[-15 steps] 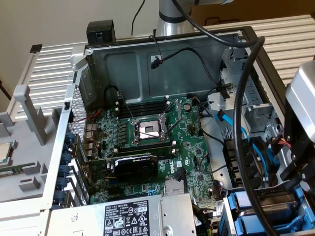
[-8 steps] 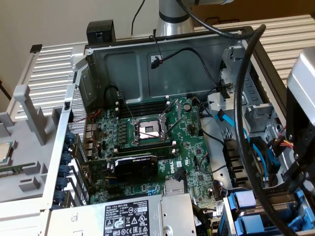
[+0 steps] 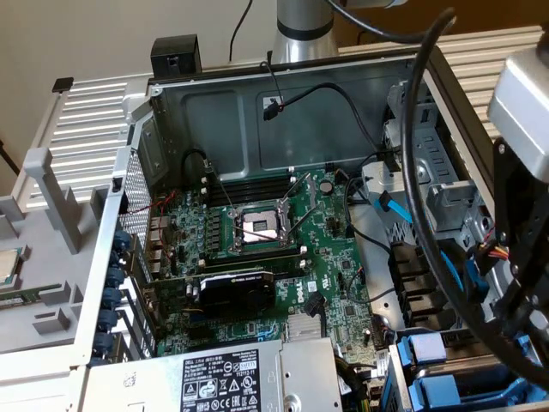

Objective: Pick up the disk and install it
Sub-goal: 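Insert the first disk wire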

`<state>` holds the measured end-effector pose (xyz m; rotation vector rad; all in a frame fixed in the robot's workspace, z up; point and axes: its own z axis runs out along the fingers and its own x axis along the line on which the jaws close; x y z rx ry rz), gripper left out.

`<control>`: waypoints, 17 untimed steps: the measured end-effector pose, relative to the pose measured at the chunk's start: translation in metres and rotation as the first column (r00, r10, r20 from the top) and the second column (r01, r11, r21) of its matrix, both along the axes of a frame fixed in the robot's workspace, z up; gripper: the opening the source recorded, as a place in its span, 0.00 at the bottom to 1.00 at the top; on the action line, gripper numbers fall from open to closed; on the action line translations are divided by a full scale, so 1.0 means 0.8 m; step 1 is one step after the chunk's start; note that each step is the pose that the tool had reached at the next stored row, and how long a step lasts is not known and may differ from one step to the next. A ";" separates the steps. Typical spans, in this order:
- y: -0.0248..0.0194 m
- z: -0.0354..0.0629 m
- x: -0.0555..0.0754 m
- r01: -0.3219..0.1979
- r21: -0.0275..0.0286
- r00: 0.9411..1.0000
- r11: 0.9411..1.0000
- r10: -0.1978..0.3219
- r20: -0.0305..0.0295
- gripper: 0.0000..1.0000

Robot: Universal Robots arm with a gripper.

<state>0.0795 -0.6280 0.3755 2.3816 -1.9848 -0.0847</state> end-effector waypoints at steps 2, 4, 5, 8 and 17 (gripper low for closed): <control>0.0053 0.002 0.000 0.000 -0.024 1.000 1.000 0.000 0.000 0.17; 0.0107 0.003 0.000 0.000 -0.047 1.000 0.999 0.000 0.000 0.17; 0.0135 0.004 0.000 0.000 -0.059 1.000 0.998 0.000 0.000 0.17; 0.0220 0.004 0.000 0.000 -0.098 1.000 0.995 0.000 0.000 0.17; 0.0439 0.004 0.000 0.001 -0.187 1.000 0.982 -0.001 0.000 0.17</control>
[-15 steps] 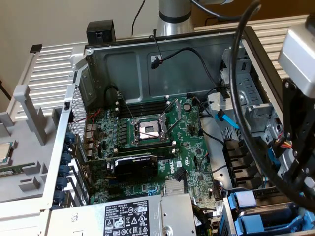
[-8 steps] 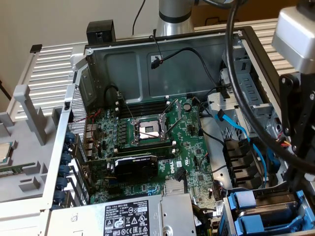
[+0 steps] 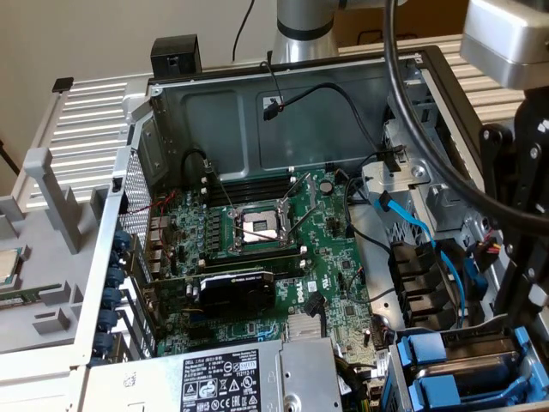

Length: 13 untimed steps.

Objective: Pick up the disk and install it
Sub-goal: 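Insert the first disk wire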

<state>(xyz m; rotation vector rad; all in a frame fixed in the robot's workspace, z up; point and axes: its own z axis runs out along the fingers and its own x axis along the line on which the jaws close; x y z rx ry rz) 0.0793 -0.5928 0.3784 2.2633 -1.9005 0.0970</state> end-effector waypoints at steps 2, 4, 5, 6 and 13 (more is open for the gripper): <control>0.0002 -0.001 0.000 0.004 -0.006 1.000 1.000 -0.004 -0.001 0.17; 0.0004 -0.001 0.000 0.010 -0.009 1.000 1.000 -0.010 -0.003 0.17; 0.0005 -0.002 0.000 0.014 -0.010 1.000 1.000 -0.014 -0.005 0.17; 0.0007 -0.002 0.000 0.018 -0.011 1.000 1.000 -0.018 -0.007 0.17; 0.0010 -0.004 0.000 0.068 -0.011 0.997 0.998 -0.069 -0.018 0.17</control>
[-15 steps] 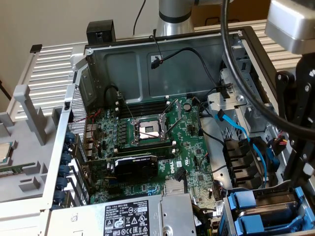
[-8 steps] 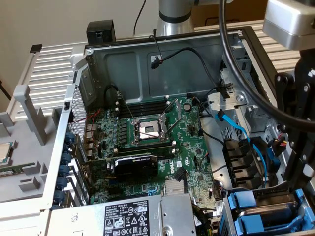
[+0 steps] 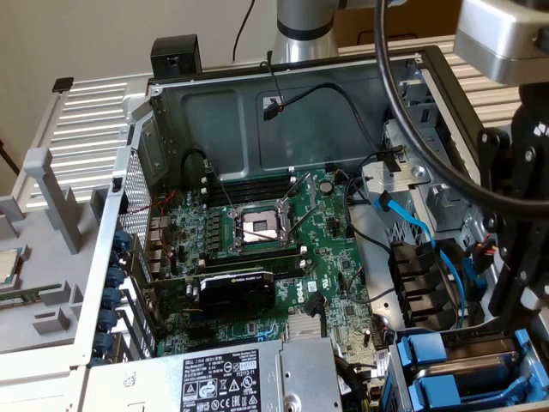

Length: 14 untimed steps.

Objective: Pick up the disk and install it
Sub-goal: 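Insert the first disk wire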

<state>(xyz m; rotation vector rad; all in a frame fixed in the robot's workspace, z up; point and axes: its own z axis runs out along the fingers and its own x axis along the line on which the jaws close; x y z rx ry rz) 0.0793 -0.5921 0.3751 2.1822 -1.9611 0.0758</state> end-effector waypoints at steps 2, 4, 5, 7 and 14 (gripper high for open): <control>0.0001 -0.001 0.000 0.018 0.000 1.000 1.000 -0.018 -0.003 0.17; 0.0005 -0.001 0.000 0.031 0.000 0.999 1.000 -0.031 -0.006 0.17; 0.0013 -0.001 0.000 0.033 0.000 0.999 0.999 -0.033 -0.006 0.17; 0.0035 -0.001 0.000 0.037 0.000 0.999 0.999 -0.037 -0.007 0.17; 0.0109 0.000 0.000 0.043 -0.002 0.999 0.999 -0.043 -0.011 0.17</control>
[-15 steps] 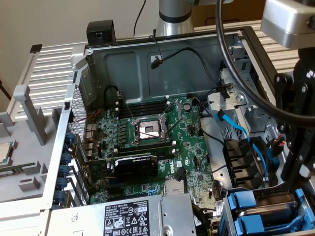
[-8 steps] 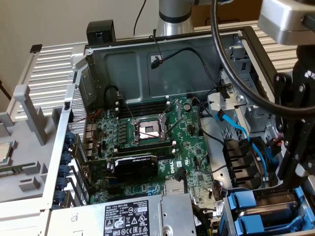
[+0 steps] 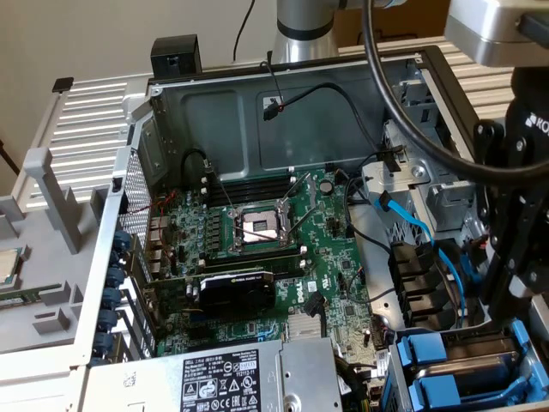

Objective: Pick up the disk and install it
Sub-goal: 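Insert the first disk wire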

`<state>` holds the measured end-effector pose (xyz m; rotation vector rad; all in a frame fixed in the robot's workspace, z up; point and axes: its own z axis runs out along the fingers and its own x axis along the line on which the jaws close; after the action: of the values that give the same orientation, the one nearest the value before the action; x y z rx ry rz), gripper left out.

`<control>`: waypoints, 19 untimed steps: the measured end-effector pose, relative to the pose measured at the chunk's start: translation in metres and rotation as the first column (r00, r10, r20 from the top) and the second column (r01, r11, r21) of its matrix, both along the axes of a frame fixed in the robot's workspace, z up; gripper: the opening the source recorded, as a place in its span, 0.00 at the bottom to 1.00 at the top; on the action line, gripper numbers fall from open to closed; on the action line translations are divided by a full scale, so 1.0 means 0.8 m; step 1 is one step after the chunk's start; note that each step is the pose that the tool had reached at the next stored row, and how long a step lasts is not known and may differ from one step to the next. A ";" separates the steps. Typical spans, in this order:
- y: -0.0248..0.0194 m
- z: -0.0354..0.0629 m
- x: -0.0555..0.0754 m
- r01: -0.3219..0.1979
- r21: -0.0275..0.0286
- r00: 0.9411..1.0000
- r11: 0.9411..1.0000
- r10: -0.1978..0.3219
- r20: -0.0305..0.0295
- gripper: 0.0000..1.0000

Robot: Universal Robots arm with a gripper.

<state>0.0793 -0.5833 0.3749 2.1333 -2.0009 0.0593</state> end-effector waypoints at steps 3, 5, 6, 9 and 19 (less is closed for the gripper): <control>0.0040 0.001 0.000 0.000 -0.001 1.000 1.000 0.000 -0.003 0.17; 0.0063 0.001 0.000 0.001 -0.002 1.000 1.000 -0.001 -0.004 0.17; 0.0071 0.001 0.000 0.001 -0.002 1.000 1.000 -0.001 -0.004 0.17; 0.0086 0.002 0.000 0.006 -0.003 1.000 1.000 -0.006 -0.008 0.17; 0.0130 0.002 0.006 0.023 -0.003 1.000 1.000 -0.023 -0.013 0.17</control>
<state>0.0839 -0.5729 0.3765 2.1030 -2.0172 0.0444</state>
